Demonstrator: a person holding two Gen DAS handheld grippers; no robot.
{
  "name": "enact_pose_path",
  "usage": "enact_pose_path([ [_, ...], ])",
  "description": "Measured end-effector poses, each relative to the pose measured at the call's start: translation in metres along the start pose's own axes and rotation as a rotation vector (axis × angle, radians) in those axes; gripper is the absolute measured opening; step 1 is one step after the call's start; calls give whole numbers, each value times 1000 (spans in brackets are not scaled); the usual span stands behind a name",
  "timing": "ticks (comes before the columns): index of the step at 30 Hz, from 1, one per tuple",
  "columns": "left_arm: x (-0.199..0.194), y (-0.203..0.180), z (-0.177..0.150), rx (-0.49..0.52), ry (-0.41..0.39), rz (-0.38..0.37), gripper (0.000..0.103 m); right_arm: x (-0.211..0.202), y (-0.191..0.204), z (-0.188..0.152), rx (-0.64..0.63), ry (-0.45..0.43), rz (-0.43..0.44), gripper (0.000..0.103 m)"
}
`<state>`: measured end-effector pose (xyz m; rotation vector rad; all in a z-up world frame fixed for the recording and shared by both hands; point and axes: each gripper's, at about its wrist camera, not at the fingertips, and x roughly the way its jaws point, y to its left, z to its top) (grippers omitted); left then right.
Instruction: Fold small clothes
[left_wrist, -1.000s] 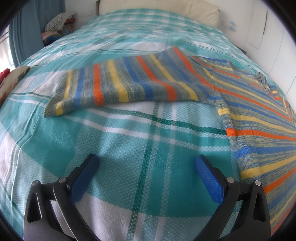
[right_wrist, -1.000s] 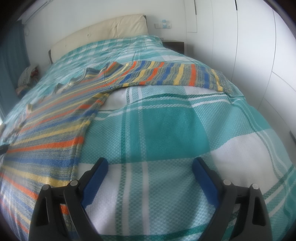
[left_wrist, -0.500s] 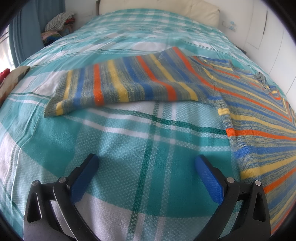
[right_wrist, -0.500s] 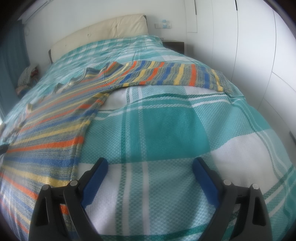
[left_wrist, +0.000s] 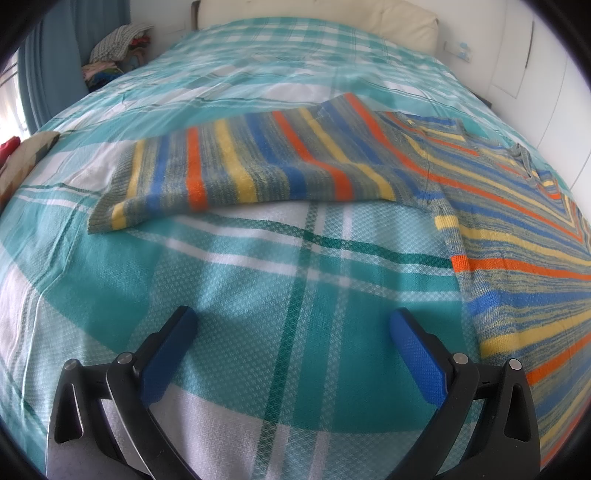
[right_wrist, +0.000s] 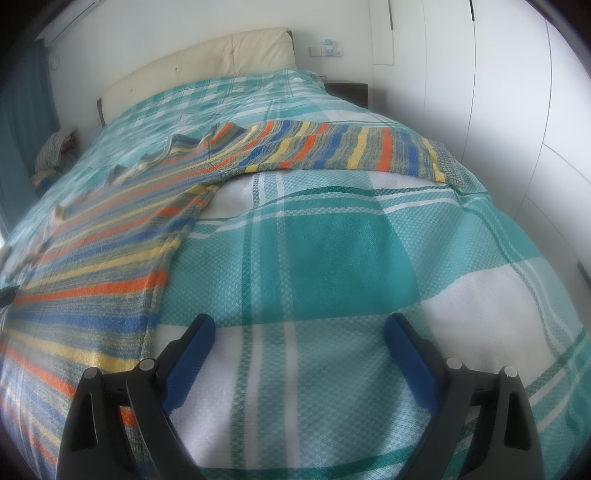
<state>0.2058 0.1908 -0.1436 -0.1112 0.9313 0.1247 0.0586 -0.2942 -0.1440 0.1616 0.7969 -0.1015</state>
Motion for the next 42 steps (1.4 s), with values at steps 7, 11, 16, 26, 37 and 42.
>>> enact_pose_path([
  [7, 0, 0, 0, 0, 0, 0, 103, 3, 0, 1, -2, 1, 0, 93],
  [11, 0, 0, 0, 0, 0, 0, 103, 2, 0, 0, -1, 0, -1, 93],
  [16, 0, 1, 0, 0, 0, 1, 103, 4, 0, 2, -10, 4, -4, 94],
  [26, 0, 0, 0, 0, -1, 1, 103, -15, -70, 55, 163, -9, 185, 93],
  [37, 3, 3, 2, 0, 4, 5, 103, 73, -242, 121, 705, 79, 434, 70],
  [42, 6, 4, 8, -2, 29, 9, 103, 105, -238, 135, 689, 136, 438, 60],
])
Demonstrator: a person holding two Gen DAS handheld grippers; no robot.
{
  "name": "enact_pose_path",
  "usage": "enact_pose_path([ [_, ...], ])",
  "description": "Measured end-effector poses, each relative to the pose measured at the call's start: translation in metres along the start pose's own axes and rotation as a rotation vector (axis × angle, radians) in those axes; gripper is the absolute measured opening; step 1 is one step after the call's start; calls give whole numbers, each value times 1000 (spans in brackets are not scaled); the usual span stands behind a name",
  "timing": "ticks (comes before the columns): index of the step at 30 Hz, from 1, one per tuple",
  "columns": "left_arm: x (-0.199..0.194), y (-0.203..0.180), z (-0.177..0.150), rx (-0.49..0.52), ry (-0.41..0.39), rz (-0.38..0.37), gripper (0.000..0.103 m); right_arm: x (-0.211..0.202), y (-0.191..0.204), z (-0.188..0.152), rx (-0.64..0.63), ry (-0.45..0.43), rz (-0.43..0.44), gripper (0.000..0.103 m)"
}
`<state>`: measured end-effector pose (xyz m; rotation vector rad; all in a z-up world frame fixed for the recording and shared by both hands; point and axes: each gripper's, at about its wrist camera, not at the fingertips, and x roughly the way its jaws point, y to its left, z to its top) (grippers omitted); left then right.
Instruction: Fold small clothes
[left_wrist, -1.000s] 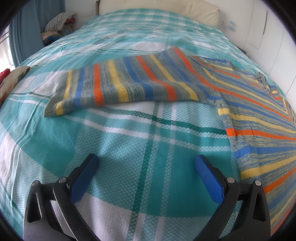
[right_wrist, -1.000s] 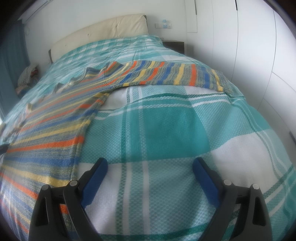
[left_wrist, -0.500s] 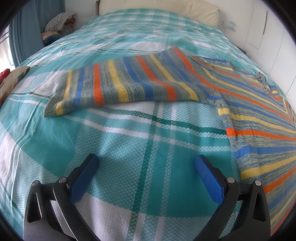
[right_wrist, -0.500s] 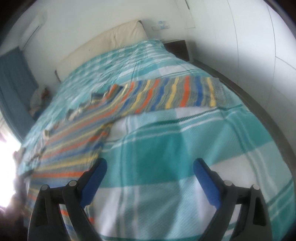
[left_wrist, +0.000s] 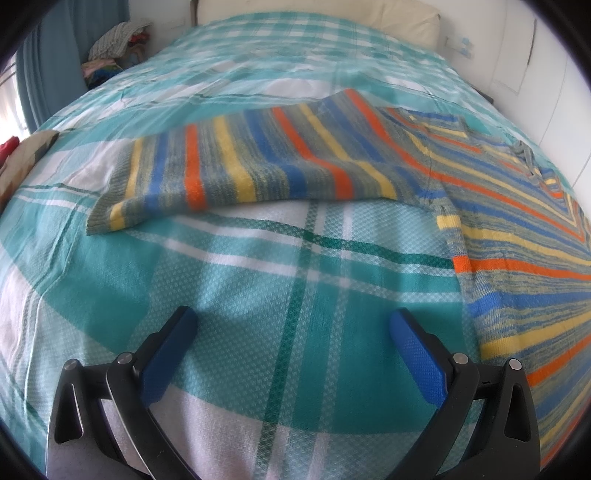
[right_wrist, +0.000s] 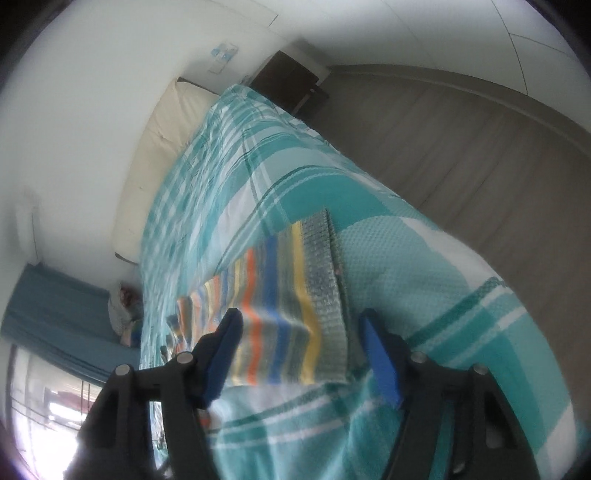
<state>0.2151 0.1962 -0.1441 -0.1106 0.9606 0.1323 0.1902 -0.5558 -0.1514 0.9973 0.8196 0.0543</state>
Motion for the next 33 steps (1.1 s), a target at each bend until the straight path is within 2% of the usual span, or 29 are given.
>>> enact_pose_path([
  [2, 2, 2, 4, 4, 27, -12, 103, 13, 0, 1, 0, 34, -46, 39],
  [3, 2, 2, 6, 18, 48, -22, 103, 18, 4, -4, -10, 36, -85, 12],
  [4, 0, 4, 8, 16, 63, -28, 102, 18, 7, -3, -16, 26, -108, 3],
  [6, -14, 11, 7, -19, 65, -22, 100, 1, 24, -3, -56, -30, -107, 3],
  [8, -30, 20, 3, -59, 31, -40, 101, -19, 60, -4, -154, -70, -90, 3],
  [12, -53, 40, -9, -113, -80, -33, 101, -39, 169, -22, -390, -84, -12, 3],
  [15, -52, 53, -22, -144, -140, 3, 101, -18, 259, -54, -548, -16, 56, 3],
  [18, -43, 66, -23, -209, -107, -16, 101, 31, 333, -104, -670, 79, 108, 3],
  [20, -45, 72, -21, -234, -122, -32, 101, 70, 371, -139, -729, 136, 133, 3],
  [23, -43, 76, -22, -254, -120, -39, 101, 128, 397, -179, -724, 244, 157, 8],
  [25, -42, 77, -22, -261, -116, -47, 101, 161, 398, -192, -656, 317, 154, 41],
  [26, -41, 77, -22, -261, -115, -47, 101, 167, 393, -192, -626, 311, 163, 46],
  [29, -40, 74, -21, -255, -111, -36, 102, 168, 383, -189, -594, 289, 180, 48],
  [33, -36, 69, -20, -235, -95, -2, 102, 141, 356, -178, -642, 242, 99, 56],
])
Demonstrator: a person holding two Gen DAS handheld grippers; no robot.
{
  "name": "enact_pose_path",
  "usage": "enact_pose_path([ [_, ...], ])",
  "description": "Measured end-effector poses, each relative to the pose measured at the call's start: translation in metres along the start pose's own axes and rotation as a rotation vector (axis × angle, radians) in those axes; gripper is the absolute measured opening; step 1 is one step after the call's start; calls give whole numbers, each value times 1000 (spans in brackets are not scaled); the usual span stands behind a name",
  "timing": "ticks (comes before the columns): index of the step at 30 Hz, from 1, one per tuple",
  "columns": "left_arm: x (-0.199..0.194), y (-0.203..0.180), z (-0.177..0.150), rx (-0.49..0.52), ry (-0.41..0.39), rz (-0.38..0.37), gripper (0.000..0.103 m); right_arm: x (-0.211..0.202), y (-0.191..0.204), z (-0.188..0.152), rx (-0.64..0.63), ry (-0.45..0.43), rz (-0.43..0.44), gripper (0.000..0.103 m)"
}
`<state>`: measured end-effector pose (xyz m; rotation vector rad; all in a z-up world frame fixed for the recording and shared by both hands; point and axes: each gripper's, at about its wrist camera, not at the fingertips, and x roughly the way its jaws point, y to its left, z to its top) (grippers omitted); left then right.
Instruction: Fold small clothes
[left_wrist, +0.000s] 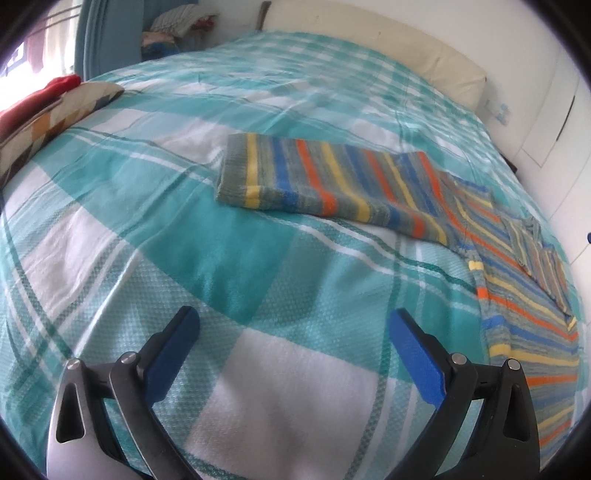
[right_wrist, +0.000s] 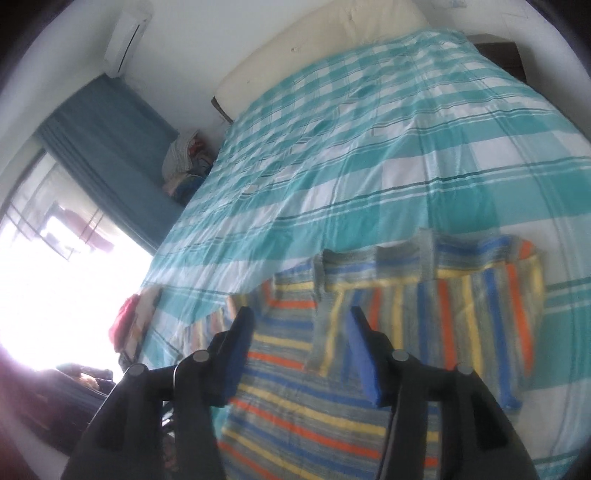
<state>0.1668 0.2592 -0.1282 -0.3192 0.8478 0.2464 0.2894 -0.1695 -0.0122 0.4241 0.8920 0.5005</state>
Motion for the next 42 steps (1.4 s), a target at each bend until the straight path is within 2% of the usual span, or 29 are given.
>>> enact_pose_path([
  [2, 2, -3, -2, 17, 5, 21, 102, -18, -22, -14, -9, -16, -63, 60],
  [9, 8, -10, -7, 63, 16, 74, 102, -75, -119, -100, -58, -75, -425, 62],
  [14, 10, -12, -9, 79, 21, 93, 102, -102, -158, -147, -49, -105, -549, 62],
  [16, 10, -12, -9, 83, 23, 98, 102, -108, -167, -158, -50, -117, -568, 66],
  [21, 12, -13, -10, 89, 29, 105, 102, -106, -179, -167, -16, -169, -548, 74],
  [28, 15, -16, -10, 103, 40, 116, 102, -97, -175, -170, -45, -156, -545, 86],
  [42, 15, -18, -10, 120, 45, 131, 103, -95, -174, -171, -52, -149, -549, 90],
])
